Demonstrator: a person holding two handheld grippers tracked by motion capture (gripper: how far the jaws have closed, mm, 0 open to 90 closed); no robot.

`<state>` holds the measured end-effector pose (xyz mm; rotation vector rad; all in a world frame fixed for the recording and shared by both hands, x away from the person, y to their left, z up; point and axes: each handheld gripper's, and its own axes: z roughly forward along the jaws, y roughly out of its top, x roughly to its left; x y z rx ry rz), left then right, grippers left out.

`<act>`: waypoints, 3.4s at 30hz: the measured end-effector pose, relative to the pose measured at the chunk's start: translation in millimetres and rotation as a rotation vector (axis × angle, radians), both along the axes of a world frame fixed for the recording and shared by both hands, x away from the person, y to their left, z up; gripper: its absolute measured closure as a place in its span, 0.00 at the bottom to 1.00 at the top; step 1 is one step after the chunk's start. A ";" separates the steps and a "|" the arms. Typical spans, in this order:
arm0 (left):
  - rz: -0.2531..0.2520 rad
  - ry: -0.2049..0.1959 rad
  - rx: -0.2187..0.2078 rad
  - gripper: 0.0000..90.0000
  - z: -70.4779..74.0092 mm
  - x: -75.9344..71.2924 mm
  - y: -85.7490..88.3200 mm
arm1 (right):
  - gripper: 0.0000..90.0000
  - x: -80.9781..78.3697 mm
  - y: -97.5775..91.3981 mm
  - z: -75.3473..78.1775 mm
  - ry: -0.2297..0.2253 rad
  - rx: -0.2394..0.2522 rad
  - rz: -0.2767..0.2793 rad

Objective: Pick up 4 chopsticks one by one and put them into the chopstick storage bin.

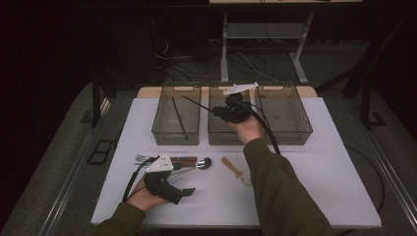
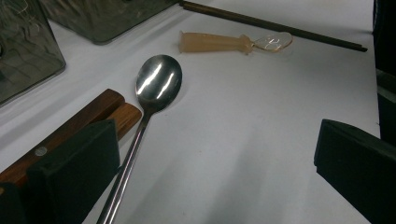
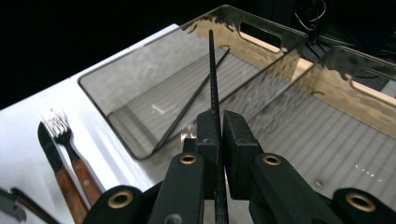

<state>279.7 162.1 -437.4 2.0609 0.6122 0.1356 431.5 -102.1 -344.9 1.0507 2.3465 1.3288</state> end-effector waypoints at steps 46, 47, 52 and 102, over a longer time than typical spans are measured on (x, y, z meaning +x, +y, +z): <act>-0.015 0.001 -0.007 0.00 0.9 -0.3 -1.0 | 0.91 59.5 112.8 -31.2 0.039 -0.110 -0.019; -0.016 0.001 -0.006 0.00 0.9 -0.2 -1.1 | 0.86 59.0 113.6 -31.4 0.035 -0.111 -0.016; -0.018 0.000 -0.004 0.00 1.3 -0.4 -1.0 | 0.73 57.8 114.5 -31.8 0.034 -0.114 -0.008; -0.001 0.002 0.006 0.00 -0.1 -1.8 -1.3 | 0.61 -68.1 -60.2 -26.9 0.071 -0.054 0.112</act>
